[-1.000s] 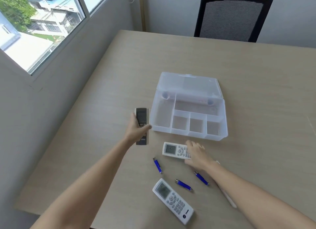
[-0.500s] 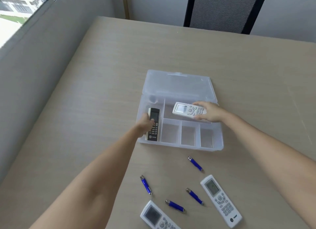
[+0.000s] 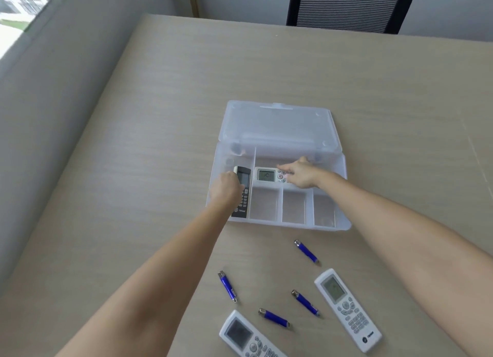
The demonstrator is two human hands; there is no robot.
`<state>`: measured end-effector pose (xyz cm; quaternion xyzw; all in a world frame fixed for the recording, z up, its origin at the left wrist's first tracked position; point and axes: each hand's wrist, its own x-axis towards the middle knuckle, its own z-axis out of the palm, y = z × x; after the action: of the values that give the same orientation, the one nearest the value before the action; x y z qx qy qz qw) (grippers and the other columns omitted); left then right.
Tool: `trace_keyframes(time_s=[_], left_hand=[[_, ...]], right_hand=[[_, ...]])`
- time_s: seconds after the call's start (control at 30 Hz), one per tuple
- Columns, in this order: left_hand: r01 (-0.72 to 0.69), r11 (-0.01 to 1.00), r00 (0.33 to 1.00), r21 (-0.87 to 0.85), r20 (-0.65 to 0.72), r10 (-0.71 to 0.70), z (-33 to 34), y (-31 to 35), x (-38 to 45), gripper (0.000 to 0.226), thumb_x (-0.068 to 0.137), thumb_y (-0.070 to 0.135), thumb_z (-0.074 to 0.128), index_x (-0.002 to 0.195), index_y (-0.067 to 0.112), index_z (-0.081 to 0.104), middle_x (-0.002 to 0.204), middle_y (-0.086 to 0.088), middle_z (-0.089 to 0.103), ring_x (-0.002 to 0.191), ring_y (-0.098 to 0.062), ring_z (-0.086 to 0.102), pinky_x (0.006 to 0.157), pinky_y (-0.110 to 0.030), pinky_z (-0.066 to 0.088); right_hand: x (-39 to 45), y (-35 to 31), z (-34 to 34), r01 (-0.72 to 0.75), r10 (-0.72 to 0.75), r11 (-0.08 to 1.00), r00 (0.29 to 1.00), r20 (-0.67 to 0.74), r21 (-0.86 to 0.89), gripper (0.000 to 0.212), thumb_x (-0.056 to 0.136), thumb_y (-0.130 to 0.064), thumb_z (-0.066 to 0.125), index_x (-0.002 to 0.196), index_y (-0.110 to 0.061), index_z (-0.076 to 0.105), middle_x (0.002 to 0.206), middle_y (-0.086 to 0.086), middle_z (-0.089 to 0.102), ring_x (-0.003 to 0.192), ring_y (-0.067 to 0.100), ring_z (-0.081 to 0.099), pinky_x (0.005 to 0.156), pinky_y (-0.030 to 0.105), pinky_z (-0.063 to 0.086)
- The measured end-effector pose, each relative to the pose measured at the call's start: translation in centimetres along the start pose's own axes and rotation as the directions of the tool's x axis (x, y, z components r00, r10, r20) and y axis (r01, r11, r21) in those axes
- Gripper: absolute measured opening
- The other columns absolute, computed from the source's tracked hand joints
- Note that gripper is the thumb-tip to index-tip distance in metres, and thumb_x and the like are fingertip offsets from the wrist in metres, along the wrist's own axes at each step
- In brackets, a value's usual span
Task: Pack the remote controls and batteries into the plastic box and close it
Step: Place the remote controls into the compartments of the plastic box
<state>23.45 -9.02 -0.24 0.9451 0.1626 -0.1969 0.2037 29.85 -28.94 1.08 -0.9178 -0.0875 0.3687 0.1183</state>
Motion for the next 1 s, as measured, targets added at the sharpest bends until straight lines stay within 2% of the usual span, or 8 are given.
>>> trace_keyframes(time_s=[0.1,0.23,0.33,0.43,0.5,0.67,0.8,1.0], left_hand=[[-0.050,0.991,0.998,0.126,0.041,0.045,-0.9,0.0,-1.6,0.019,0.094,0.015,0.051,0.095,0.001,0.063,0.102,-0.018,0.069,0.095,-0.036,0.064,0.067,-0.035,0.044],[-0.223,0.961,0.975,0.161,0.052,0.218,-1.8,-1.5,-4.4,0.019,0.088,0.007,0.045,0.099,0.001,0.059,0.108,-0.018,0.062,0.096,-0.038,0.061,0.067,-0.039,0.049],[-0.501,0.852,0.863,0.149,0.019,0.504,-1.7,-3.1,-8.9,0.031,0.091,0.016,0.053,0.120,0.008,0.057,0.124,-0.012,0.057,0.112,-0.033,0.055,0.085,-0.041,0.051],[-0.694,0.698,0.720,0.174,0.178,0.671,-0.2,-5.6,-14.4,0.038,0.092,0.024,0.058,0.129,0.015,0.054,0.132,-0.004,0.055,0.122,-0.023,0.050,0.098,-0.036,0.044],[-0.740,0.644,0.668,0.196,0.331,0.667,1.8,-7.8,-16.5,0.041,0.090,0.030,0.060,0.128,0.018,0.055,0.132,-0.002,0.055,0.121,-0.020,0.050,0.102,-0.035,0.043],[-0.838,0.498,0.520,0.222,0.603,0.605,6.7,-10.6,-20.1,0.063,0.070,0.049,0.073,0.124,0.022,0.053,0.122,0.000,0.057,0.113,-0.020,0.049,0.096,-0.036,0.045],[-0.856,0.419,0.514,0.304,0.590,0.622,7.8,-10.4,-20.1,0.071,0.067,0.047,0.076,0.127,0.022,0.047,0.122,-0.001,0.053,0.111,-0.021,0.048,0.097,-0.036,0.043],[-0.827,0.490,0.544,0.275,0.614,0.573,5.8,-8.4,-19.5,0.062,0.071,0.031,0.073,0.121,0.007,0.046,0.117,-0.010,0.050,0.096,-0.028,0.057,0.081,-0.040,0.053]], right_hand=[[-2.4,-1.3,-0.1,0.038,-0.036,0.997,0.999,-0.037,0.068,0.047,0.100,-0.017,0.035,0.147,-0.014,0.033,0.151,0.020,0.030,0.145,0.033,0.017,0.117,0.038,0.018],[-7.3,-0.7,0.8,0.116,-0.049,0.964,0.962,-0.268,0.238,0.044,0.097,-0.018,0.043,0.141,-0.015,0.043,0.142,0.019,0.038,0.135,0.030,0.038,0.110,0.035,0.028],[-12.9,1.5,3.2,0.215,-0.078,0.944,0.883,-0.463,0.251,0.033,0.092,-0.016,0.051,0.124,-0.013,0.060,0.116,0.013,0.060,0.102,0.023,0.057,0.090,0.025,0.037],[-18.1,5.7,7.6,0.137,0.014,0.950,0.879,-0.476,0.282,0.024,0.088,-0.012,0.058,0.111,-0.010,0.067,0.100,0.007,0.068,0.080,0.016,0.055,0.081,0.025,0.042],[-20.4,8.9,10.9,-0.008,0.133,0.947,0.920,-0.368,0.321,0.026,0.085,-0.018,0.064,0.110,-0.011,0.067,0.104,0.010,0.068,0.081,0.016,0.055,0.081,0.022,0.040],[-23.8,11.9,18.1,-0.217,0.219,0.964,0.976,-0.002,0.154,0.070,0.060,-0.049,0.080,0.118,-0.018,0.058,0.114,0.002,0.061,0.105,0.020,0.056,0.087,0.030,0.045],[-22.6,11.4,19.7,-0.241,0.246,0.969,0.960,-0.132,0.057,0.080,0.047,-0.054,0.080,0.114,-0.020,0.053,0.106,0.002,0.045,0.109,0.027,0.048,0.092,0.036,0.045],[-20.5,10.8,17.3,-0.194,0.197,0.980,0.958,-0.208,0.034,0.043,0.058,-0.034,0.069,0.093,-0.016,0.054,0.096,0.006,0.054,0.097,0.028,0.056,0.075,0.030,0.044]])
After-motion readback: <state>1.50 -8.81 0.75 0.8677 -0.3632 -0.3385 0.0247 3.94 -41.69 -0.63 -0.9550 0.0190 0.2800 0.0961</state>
